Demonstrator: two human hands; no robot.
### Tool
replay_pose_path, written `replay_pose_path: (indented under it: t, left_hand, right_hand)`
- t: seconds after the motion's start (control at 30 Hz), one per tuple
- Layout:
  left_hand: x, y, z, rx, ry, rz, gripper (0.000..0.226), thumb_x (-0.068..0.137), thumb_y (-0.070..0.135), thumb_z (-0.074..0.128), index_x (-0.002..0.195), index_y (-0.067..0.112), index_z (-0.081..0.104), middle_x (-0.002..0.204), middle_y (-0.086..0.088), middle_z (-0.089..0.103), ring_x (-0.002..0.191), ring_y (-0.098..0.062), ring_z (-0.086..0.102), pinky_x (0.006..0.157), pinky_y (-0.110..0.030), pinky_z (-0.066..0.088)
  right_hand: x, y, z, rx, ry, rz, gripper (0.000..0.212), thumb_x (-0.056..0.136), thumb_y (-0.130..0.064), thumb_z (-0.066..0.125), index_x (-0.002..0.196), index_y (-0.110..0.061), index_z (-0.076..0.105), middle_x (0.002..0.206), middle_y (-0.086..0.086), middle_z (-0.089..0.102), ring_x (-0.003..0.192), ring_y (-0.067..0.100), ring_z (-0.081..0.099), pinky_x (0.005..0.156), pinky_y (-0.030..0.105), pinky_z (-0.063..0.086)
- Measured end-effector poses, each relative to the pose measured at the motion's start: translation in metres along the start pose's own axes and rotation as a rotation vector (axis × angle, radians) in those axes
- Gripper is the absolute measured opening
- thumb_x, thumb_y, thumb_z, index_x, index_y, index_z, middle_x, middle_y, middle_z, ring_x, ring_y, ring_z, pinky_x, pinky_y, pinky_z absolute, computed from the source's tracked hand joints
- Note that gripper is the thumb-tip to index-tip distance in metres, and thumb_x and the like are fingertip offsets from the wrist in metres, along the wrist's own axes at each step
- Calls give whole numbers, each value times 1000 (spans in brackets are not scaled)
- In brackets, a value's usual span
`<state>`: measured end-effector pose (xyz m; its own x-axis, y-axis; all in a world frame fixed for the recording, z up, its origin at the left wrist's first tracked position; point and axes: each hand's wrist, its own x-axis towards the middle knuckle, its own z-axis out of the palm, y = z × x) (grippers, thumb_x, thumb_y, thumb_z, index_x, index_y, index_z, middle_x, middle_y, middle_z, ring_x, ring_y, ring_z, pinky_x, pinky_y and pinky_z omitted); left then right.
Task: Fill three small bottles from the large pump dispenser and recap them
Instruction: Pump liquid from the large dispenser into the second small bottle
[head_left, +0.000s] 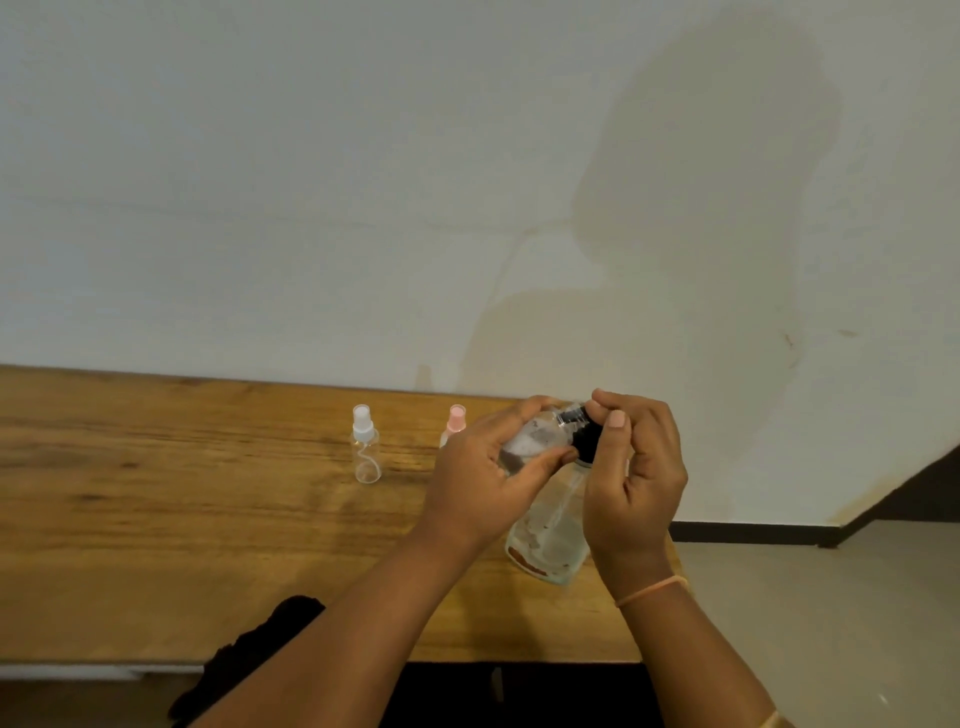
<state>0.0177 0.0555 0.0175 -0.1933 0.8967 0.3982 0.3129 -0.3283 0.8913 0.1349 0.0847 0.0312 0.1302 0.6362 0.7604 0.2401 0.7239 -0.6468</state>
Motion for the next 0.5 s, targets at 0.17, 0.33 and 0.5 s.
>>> replay_pose_path:
  t: [0.17,0.33,0.5]
  left_hand:
    - [-1,3,1,-32,31,0,52,76,51,66,123,30,60,111,7,68,101,-10,65,83,-38,57]
    - [2,6,-1,-35,48,31,50,75,52,67,121,34,61,109,7,68,101,-13,65,83,-40,56]
    - [0,0,3,-27,9,-1,50,79,48,66,125,28,60,112,8,68,104,-12,64,84,-39,56]
  right_hand:
    - [2,-8,0,76,20,105,24,93,-21,38,88,-21,62,92,-4,60,91,4,58,78,13,46]
    - [7,-16,3,71,48,82,24,93,-19,38,85,-17,60,89,-2,59,87,1,58,75,9,45]
    - [1,2,1,22,10,26,25,94,-15,37,88,-12,62,92,-2,57,91,-2,56,79,12,45]
